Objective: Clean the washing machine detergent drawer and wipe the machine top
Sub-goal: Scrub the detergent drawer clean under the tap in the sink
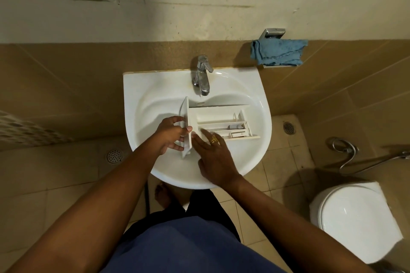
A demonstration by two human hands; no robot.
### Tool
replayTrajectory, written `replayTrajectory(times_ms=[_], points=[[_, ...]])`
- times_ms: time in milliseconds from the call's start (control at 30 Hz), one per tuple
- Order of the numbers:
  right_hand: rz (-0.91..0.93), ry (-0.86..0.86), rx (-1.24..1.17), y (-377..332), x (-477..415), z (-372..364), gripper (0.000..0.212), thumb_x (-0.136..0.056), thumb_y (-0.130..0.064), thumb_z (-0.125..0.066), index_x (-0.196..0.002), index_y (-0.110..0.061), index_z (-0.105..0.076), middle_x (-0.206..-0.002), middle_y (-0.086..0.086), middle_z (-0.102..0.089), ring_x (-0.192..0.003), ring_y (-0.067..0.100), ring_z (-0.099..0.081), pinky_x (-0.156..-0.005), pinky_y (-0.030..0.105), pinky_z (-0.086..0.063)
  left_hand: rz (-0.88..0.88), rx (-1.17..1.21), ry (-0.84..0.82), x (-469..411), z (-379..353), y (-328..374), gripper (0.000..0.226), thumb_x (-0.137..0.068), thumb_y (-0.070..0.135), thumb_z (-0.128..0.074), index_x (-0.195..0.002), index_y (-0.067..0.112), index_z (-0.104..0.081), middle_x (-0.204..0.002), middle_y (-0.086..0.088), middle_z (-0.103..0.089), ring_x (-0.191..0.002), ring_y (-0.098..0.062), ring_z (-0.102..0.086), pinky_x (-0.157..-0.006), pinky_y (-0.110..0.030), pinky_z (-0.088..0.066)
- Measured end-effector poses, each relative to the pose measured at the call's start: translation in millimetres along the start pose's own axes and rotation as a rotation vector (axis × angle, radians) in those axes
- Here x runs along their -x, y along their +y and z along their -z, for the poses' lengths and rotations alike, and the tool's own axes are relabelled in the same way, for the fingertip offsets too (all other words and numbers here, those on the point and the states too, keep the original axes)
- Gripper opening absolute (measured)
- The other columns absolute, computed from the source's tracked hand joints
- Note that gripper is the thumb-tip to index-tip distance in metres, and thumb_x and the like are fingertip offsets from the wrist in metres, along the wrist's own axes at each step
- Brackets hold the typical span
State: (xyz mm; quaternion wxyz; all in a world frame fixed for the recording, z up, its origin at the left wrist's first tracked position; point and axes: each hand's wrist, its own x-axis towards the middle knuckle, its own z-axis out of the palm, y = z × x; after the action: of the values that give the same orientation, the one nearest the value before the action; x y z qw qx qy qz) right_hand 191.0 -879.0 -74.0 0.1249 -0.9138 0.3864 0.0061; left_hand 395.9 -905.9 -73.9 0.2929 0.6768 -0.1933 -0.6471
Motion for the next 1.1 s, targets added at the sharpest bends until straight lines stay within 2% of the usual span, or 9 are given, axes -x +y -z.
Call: replayTrajectory(times_ms=[67,133,267,433,533,667,867,967,1100], points=[[0.028,-0.042,0.03,6,15,-6,0.078,-0.079,-0.014,-0.047,-0.157,-0.016,-0.041,-0.165,-0.001,-0.037,-0.157,0.032,-0.02,-0.125,0.053,-0.02,0.001,-0.005,0.004,1,0,0,0.061,-0.088,0.013,-0.081,-0.143,0.021,-0.055,-0.119,-0.016,-0.07,-0.094,-0.032,-0.073,-0.063,-0.047,-0.064],[0.065,-0.019,0.09,23,26,-2,0.072,-0.081,-0.014,-0.043,-0.153,-0.019,-0.048,-0.162,-0.004,-0.042,-0.156,0.032,-0.025,-0.125,0.054,-0.019,-0.001,-0.004,0.001,0,0,-1,0.061,-0.089,0.014,-0.08,-0.143,0.02,-0.055,-0.119,-0.016,-0.07,-0.093,-0.032,-0.073,-0.062,-0.046,-0.064],[0.031,0.125,0.069,28,12,10,0.056,-0.076,-0.005,-0.061,-0.129,-0.016,-0.07,-0.134,-0.001,-0.069,-0.135,0.034,-0.052,-0.115,0.052,-0.033,-0.006,-0.014,-0.008,1,0,0,0.062,-0.087,0.015,-0.082,-0.143,0.02,-0.055,-0.122,-0.016,-0.069,-0.093,-0.032,-0.073,-0.055,-0.041,-0.062],[0.004,0.233,-0.072,3,-1,-8,0.044,-0.08,-0.01,-0.067,-0.123,-0.013,-0.074,-0.133,0.004,-0.07,-0.127,0.035,-0.059,-0.101,0.047,-0.048,0.01,-0.006,-0.01,1,1,3,0.059,-0.087,0.013,-0.082,-0.141,0.02,-0.056,-0.118,-0.016,-0.07,-0.094,-0.033,-0.073,-0.059,-0.044,-0.063],[0.028,0.269,-0.027,20,8,-13,0.04,-0.085,-0.017,-0.067,-0.124,-0.018,-0.074,-0.134,-0.002,-0.07,-0.125,0.032,-0.06,-0.099,0.045,-0.046,0.01,-0.016,-0.009,2,1,2,0.062,-0.087,0.015,-0.082,-0.142,0.021,-0.055,-0.121,-0.016,-0.069,-0.096,-0.034,-0.073,-0.06,-0.045,-0.064],[-0.031,0.34,-0.079,30,0,-9,0.024,-0.088,-0.026,-0.072,-0.109,-0.02,-0.08,-0.11,-0.004,-0.078,-0.112,0.027,-0.063,-0.095,0.043,-0.046,0.002,-0.019,-0.009,3,1,2,0.062,-0.087,0.015,-0.082,-0.142,0.02,-0.055,-0.122,-0.016,-0.07,-0.096,-0.034,-0.074,-0.062,-0.045,-0.064],[-0.025,0.319,-0.169,21,-31,-14,0.015,-0.085,-0.034,-0.078,-0.09,-0.02,-0.082,-0.093,-0.003,-0.075,-0.091,0.024,-0.064,-0.078,0.037,-0.044,0.008,-0.017,-0.012,2,1,3,0.062,-0.087,0.014,-0.082,-0.143,0.021,-0.055,-0.119,-0.019,-0.071,-0.097,-0.036,-0.074,-0.075,-0.056,-0.064],[0.048,0.318,-0.133,35,-31,-14,0.01,-0.088,-0.036,-0.077,-0.088,-0.027,-0.082,-0.093,-0.009,-0.076,-0.093,0.02,-0.063,-0.076,0.035,-0.039,0.005,-0.019,-0.009,2,0,3,0.062,-0.088,0.015,-0.081,-0.144,0.022,-0.055,-0.117,-0.018,-0.072,-0.097,-0.034,-0.074,-0.076,-0.056,-0.064],[0.086,0.194,-0.227,62,-33,-5,0.009,-0.085,-0.032,-0.082,-0.093,-0.029,-0.082,-0.096,-0.012,-0.077,-0.094,0.013,-0.067,-0.081,0.034,-0.047,0.0,-0.023,0.0,2,1,2,0.063,-0.089,0.015,-0.08,-0.146,0.022,-0.054,-0.118,-0.017,-0.071,-0.097,-0.033,-0.073,-0.076,-0.055,-0.064]])
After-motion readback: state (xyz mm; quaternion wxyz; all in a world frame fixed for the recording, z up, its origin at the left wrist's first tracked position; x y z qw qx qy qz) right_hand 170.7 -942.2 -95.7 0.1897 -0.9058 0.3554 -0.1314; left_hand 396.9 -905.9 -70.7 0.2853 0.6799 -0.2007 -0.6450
